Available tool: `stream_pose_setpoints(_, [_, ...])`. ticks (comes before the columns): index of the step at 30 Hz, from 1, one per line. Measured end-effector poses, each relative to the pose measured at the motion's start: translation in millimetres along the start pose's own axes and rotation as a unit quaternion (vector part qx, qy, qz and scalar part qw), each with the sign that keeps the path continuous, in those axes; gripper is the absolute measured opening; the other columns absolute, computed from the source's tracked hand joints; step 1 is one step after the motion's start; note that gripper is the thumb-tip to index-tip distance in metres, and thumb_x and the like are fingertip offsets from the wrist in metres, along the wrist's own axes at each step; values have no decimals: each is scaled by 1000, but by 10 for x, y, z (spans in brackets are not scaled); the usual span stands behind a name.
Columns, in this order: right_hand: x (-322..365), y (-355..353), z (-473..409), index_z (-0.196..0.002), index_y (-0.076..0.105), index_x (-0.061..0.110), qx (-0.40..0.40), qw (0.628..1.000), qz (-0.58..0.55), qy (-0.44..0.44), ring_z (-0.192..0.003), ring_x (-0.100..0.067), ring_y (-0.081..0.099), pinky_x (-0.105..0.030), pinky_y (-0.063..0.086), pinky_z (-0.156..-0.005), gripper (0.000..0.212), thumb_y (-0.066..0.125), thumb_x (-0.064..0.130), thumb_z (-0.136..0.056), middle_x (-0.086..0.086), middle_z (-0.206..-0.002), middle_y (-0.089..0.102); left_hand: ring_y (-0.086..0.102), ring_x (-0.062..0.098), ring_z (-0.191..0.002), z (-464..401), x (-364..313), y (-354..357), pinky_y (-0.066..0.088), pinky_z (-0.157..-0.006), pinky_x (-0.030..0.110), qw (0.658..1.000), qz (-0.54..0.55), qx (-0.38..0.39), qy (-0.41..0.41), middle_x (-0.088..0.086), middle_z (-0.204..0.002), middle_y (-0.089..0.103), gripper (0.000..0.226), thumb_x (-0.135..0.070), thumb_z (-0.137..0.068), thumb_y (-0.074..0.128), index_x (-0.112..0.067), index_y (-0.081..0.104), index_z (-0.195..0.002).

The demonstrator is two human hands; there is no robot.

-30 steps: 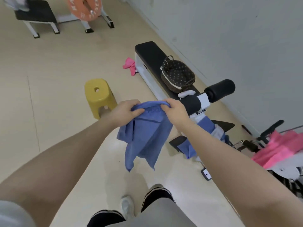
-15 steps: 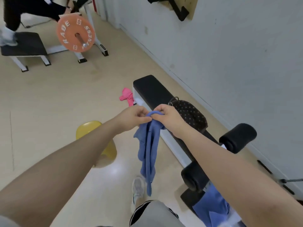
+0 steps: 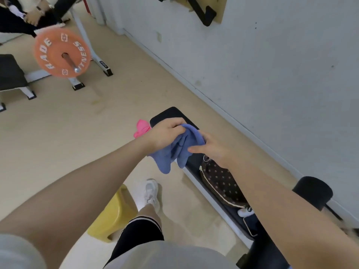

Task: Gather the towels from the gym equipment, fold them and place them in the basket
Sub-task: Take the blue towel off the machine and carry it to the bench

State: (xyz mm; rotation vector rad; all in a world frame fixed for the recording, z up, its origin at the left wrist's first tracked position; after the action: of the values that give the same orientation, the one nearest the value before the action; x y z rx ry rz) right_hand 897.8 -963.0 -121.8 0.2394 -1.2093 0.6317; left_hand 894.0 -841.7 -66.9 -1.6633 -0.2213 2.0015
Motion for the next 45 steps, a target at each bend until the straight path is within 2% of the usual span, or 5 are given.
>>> stream_pose_setpoints(16, [-95,-886,-2441,-101,58,8,-210,966,-78,129,-79,-16,55,-33,47,-77,15,44,12,-96,-1,-88,61,56,26,-101,-2994,833,-1295,43,-82,32,987,-99,90,-94,8,-104,62,28,-5,-87,40,-16,53,-110])
stream_pose_setpoints(20, [-41,-836,-2772,-90,58,14,-202,969,-55,132,-75,-8,50,-20,43,-70,17,43,9,-97,4,-82,55,14,22,-142,-3255,781,-1130,16,-114,37,912,-348,193,95,-6,-153,25,65,-4,-82,45,-24,30,-142])
stream_pose_setpoints(32, [-20,-908,-2616,-71,57,20,-173,975,-101,98,-69,-5,51,-17,40,-71,30,47,8,-96,6,-69,56,19,19,-141,-3217,728,-537,16,-110,32,804,-427,311,272,-4,-135,48,44,-38,-86,54,-17,53,-124])
stream_pose_setpoints(37, [79,-810,-2542,-77,52,20,-187,968,-137,94,-64,-5,49,-15,39,-63,17,53,15,-94,4,-71,56,52,18,-85,-3111,747,-799,43,-78,33,906,-241,278,207,6,-83,63,27,-34,-62,56,-7,55,-58])
stream_pose_setpoints(45, [52,-401,-2777,-83,55,6,-112,981,-104,116,-77,-15,54,-24,44,-76,9,63,5,-85,-7,-82,57,32,5,-48,-3286,886,-1332,28,-49,18,966,86,242,-22,-4,-52,34,34,6,-81,45,-14,36,-56])
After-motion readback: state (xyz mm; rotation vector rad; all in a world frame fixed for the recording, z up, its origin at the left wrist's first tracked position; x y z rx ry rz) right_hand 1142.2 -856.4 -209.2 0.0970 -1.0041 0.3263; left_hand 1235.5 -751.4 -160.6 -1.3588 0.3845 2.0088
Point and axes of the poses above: each hand's wrist, its own z-axis away from the middle knuckle, its own y-axis out of the palm, x = y × z, the point moved 7 cm from there along -z, towards the middle knuckle
